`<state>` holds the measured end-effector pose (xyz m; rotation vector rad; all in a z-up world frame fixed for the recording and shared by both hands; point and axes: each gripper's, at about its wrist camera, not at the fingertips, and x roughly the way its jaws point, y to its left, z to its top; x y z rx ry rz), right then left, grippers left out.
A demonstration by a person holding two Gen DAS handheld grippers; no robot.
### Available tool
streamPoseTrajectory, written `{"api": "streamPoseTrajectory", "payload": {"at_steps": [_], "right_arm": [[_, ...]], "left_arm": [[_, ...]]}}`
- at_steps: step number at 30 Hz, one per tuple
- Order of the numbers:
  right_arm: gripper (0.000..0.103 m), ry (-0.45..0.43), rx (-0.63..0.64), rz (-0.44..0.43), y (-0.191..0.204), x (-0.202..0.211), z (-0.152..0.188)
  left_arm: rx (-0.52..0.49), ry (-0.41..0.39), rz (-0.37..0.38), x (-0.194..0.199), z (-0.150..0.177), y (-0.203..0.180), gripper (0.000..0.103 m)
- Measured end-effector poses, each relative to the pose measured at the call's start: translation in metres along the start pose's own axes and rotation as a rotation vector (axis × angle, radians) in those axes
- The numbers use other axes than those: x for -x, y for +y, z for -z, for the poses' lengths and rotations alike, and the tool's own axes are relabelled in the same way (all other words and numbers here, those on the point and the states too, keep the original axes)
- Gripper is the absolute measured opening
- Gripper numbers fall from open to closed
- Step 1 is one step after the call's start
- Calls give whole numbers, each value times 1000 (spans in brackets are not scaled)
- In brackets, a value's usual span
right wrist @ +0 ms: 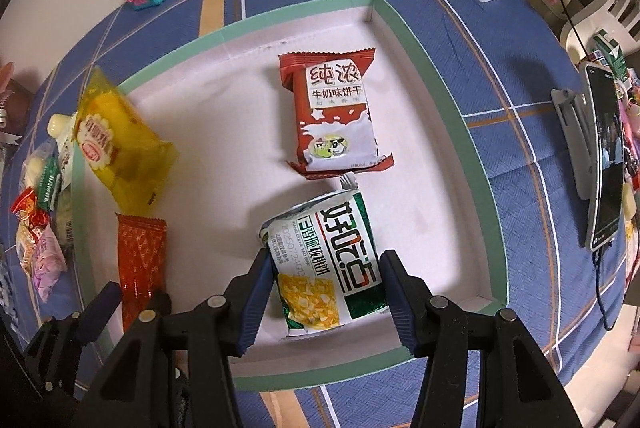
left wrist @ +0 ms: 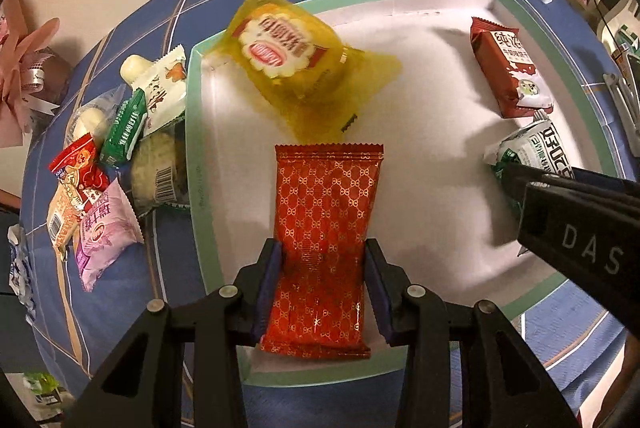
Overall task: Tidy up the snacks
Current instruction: 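Open left gripper releasing wafer packet while right gripper releases biscuit pack in tray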
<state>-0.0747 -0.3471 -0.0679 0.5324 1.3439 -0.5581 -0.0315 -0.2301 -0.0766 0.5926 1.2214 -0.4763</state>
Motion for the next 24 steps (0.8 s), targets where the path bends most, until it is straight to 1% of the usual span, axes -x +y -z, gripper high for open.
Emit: {"api": "streamPoseTrajectory", "payload": {"at_steps": [3, 5, 7, 8, 9, 10, 11, 12, 13, 15, 17, 19, 20, 22, 24], "right_arm": [[61, 7, 0, 8, -1, -2, 0], [66, 15, 0, 19, 1, -4, 0], [73, 17, -4, 25, 1, -6, 0], [74, 17, -4, 28, 0, -7, 1], [74, 17, -4, 28, -1, -8, 2], [75, 15, -7, 22, -1, -8, 2], [76, 11, -9, 19, -1, -7, 2], [80, 7, -10, 19, -3, -7, 1], [87, 0, -11, 19, -3, -6, 1], [93, -17, -12, 22, -4, -3, -1], [96, -34, -14, 22, -8, 4, -7], [103, -52, -19, 19, -10, 10, -8], [103, -60, -22, 21, -11, 12, -9], [103, -68, -28, 19, -13, 15, -10], [103, -77, -33, 18, -15, 18, -11]], "left_arm": [[6, 2, 7, -1, -1, 0, 44], [8, 5, 10, -2, -2, 2, 46], [13, 8, 27, -3, -4, 3, 54], [16, 8, 34, -3, -5, 5, 55], [16, 8, 36, -3, -6, 5, 59], [17, 9, 35, -2, -7, 4, 66], [20, 11, 40, -2, -7, 5, 68], [26, 15, 49, -3, -8, 6, 71], [32, 19, 54, -2, -9, 7, 76], [51, 20, 68, -2, -9, 12, 84], [62, 12, 78, 1, -9, 14, 88], [72, 2, 82, 5, -8, 17, 91], [79, -2, 87, 6, -8, 19, 92], [93, -6, 95, 8, -9, 23, 102], [113, -12, 99, 10, -11, 28, 103]]}}
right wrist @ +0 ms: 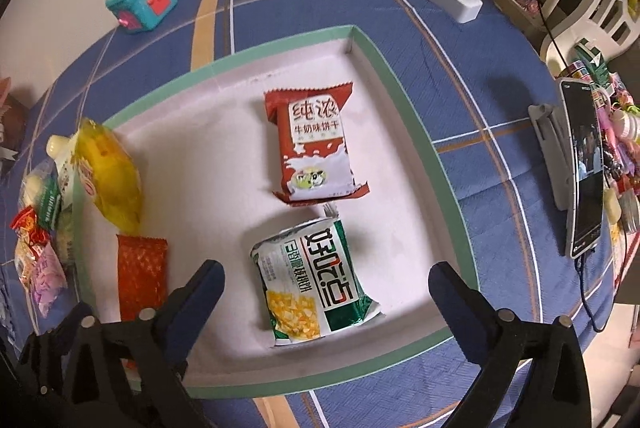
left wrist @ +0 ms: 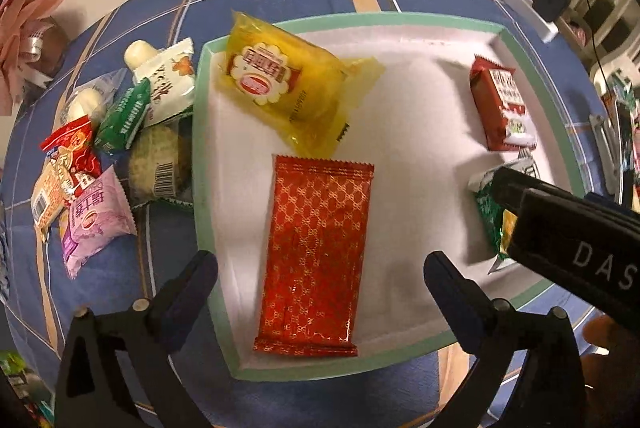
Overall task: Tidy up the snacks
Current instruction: 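Withdraw both open grippers from the tray back over the snack pile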
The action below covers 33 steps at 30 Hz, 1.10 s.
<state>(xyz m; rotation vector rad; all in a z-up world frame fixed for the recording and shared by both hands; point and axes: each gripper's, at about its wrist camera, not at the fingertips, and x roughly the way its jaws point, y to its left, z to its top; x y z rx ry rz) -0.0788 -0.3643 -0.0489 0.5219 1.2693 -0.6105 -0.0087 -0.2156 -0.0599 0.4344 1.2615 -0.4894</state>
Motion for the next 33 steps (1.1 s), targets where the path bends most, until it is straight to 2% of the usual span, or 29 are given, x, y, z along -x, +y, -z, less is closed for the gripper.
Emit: {"api": "streamPoseTrajectory", "payload": {"at_steps": [7, 13, 15, 19, 25, 28, 33], "right_arm": [[103, -19, -13, 0, -8, 5, -3], [103, -7, 2, 15, -3, 8, 5], [103, -4, 17, 16, 4, 8, 7], [103, -7, 57, 3, 20, 12, 10], [103, -15, 112, -21, 52, 22, 15], [103, -27, 149, -44, 74, 29, 19], [103, -55, 215, -83, 115, 39, 28]], "left_arm": [[107, 16, -23, 10, -5, 33, 103], [252, -16, -31, 25, -10, 86, 103], [311, -30, -71, 29, -6, 107, 103], [387, -51, -233, 33, -2, 149, 103], [594, -44, -275, 39, 21, 219, 103], [660, -43, -308, 43, 32, 239, 103], [732, -52, -317, 49, 46, 265, 103]]}}
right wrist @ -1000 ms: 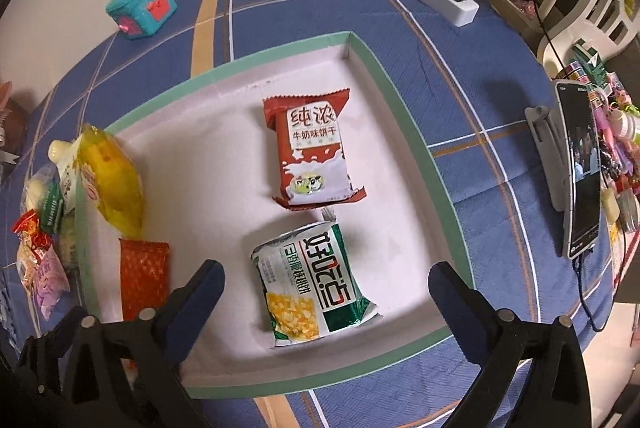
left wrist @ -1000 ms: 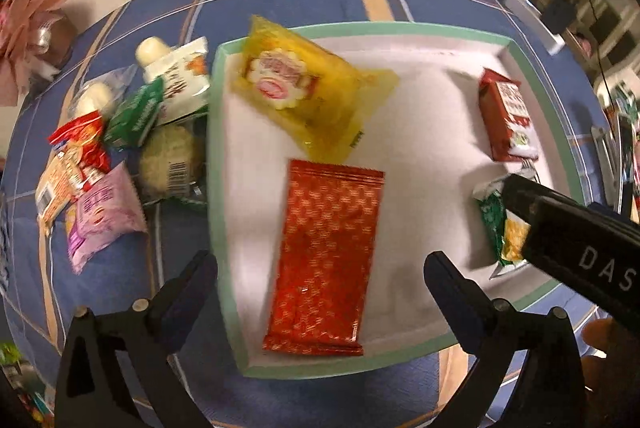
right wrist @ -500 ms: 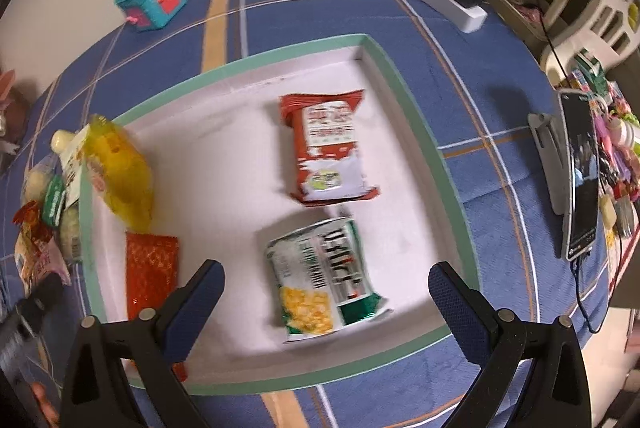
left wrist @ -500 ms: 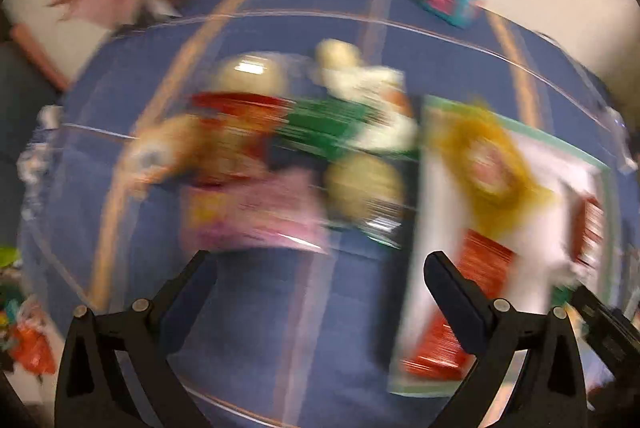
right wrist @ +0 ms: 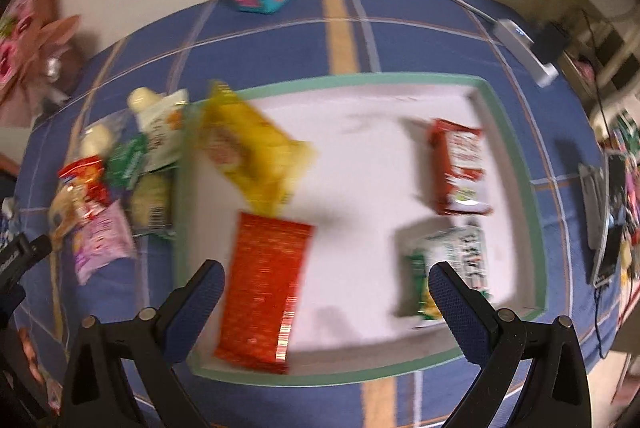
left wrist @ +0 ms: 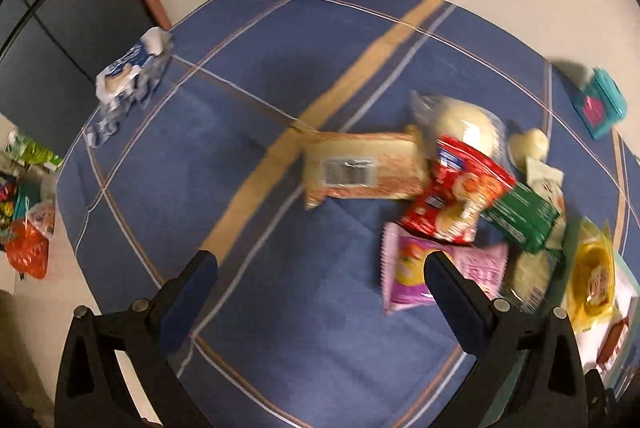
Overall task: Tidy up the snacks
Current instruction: 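Withdraw both open grippers from the tray back over the snack pile, then move left gripper to pink cake packet while right gripper approaches round cracker pack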
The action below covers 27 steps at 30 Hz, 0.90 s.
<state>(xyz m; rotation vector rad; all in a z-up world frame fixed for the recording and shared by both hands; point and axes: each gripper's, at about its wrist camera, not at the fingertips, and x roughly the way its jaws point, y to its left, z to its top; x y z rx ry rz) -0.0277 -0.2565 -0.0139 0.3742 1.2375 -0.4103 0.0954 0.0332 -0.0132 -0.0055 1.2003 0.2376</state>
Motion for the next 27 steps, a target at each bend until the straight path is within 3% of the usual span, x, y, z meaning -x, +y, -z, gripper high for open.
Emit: {"api": "streamPoseTrajectory", "payload": {"at_steps": [12, 22, 27], "right_arm": [[103, -3, 102, -80, 70, -14, -3], [103, -7, 120, -34, 78, -30, -5], [103, -24, 108, -6, 71, -29, -11]], "left_arm": [[69, 53, 40, -15, -9, 27, 103], [-14, 112, 174, -26, -5, -12, 103], [-112, 113, 206, -27, 4, -44, 103]]}}
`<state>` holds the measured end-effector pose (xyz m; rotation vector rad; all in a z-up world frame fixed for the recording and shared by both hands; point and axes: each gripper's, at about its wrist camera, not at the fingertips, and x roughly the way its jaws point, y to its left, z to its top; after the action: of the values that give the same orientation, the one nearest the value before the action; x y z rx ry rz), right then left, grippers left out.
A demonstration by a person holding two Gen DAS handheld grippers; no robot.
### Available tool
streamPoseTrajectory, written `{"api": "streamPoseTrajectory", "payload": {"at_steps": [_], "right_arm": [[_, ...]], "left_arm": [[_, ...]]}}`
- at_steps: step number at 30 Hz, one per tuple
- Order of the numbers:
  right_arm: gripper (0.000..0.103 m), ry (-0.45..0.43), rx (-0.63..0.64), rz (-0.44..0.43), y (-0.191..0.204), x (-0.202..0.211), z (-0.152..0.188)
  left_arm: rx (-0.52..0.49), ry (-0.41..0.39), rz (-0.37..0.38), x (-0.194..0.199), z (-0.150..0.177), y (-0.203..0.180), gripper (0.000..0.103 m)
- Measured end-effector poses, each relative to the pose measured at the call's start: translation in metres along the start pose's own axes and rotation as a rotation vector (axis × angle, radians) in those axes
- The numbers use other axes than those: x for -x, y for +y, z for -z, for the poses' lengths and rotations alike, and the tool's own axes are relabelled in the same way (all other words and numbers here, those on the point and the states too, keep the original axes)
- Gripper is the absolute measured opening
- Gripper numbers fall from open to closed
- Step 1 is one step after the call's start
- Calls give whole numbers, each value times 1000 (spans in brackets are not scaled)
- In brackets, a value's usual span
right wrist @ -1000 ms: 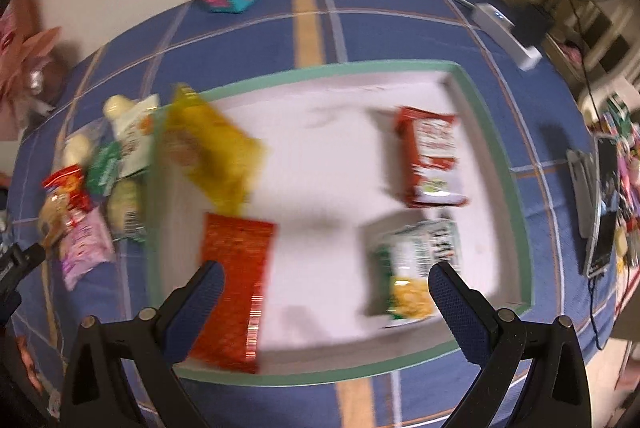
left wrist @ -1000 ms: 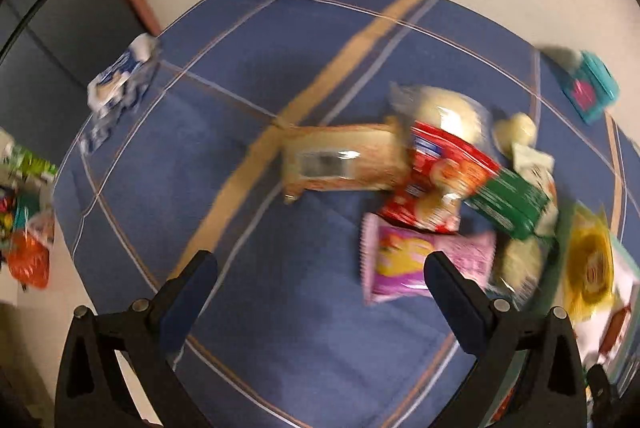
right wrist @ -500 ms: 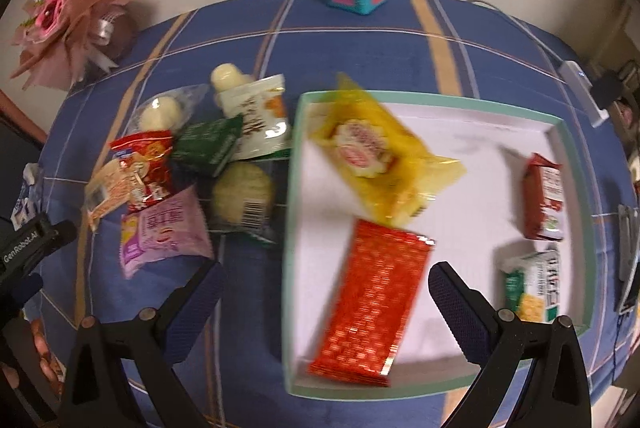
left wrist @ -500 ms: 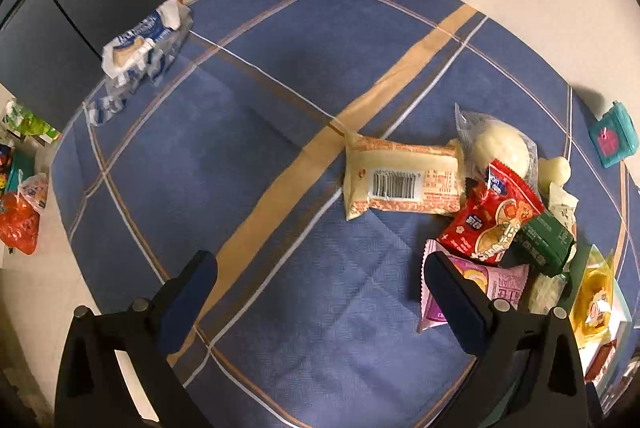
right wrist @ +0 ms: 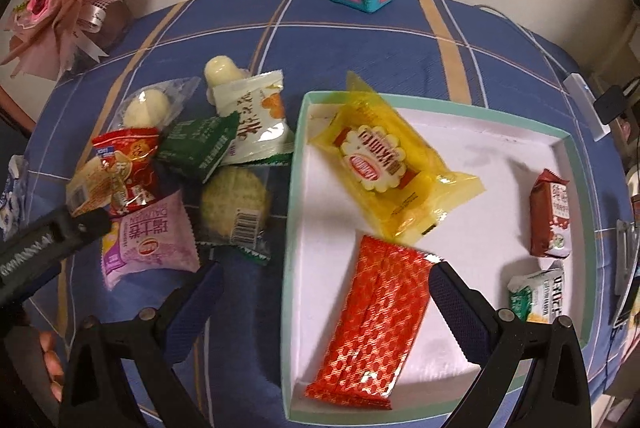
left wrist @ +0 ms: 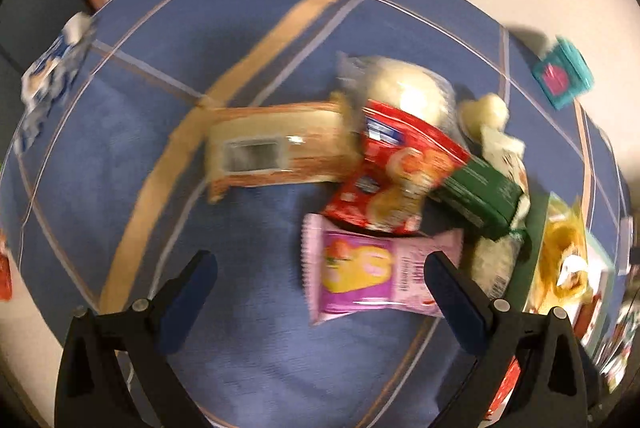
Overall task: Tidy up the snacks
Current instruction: 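Move left gripper to pink cake packet while right gripper approaches round cracker pack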
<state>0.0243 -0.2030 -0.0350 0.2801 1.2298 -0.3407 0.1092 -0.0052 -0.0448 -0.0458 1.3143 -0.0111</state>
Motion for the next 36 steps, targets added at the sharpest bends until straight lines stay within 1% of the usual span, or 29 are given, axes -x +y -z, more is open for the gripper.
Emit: {"api": "streamPoseTrajectory", "payload": {"at_steps": [6, 9, 13, 16, 19, 23, 30, 34, 36], "right_arm": [[103, 1, -33, 16, -15, 4, -4], [103, 3, -34, 15, -17, 4, -5], [103, 3, -29, 13, -18, 4, -6], [103, 5, -29, 12, -19, 3, -6], [103, 4, -31, 14, -17, 7, -4], [103, 0, -37, 14, -19, 10, -4], [103, 0, -22, 11, -17, 12, -4], [103, 0, -19, 14, -17, 13, -4], [103, 3, -19, 13, -17, 13, -3]], "left_arm": [[-71, 31, 9, -13, 8, -24, 103], [-107, 32, -9, -18, 12, -32, 103], [-141, 56, 3, -20, 18, -42, 103], [-178, 79, -16, -23, 24, -47, 103], [-135, 112, -23, -26, 28, -38, 103], [-85, 123, -52, -22, 32, -19, 103], [4, 158, -71, -18, 42, 12, 103], [60, 156, -77, -12, 47, 26, 103], [85, 144, -68, -7, 51, 35, 103]]}}
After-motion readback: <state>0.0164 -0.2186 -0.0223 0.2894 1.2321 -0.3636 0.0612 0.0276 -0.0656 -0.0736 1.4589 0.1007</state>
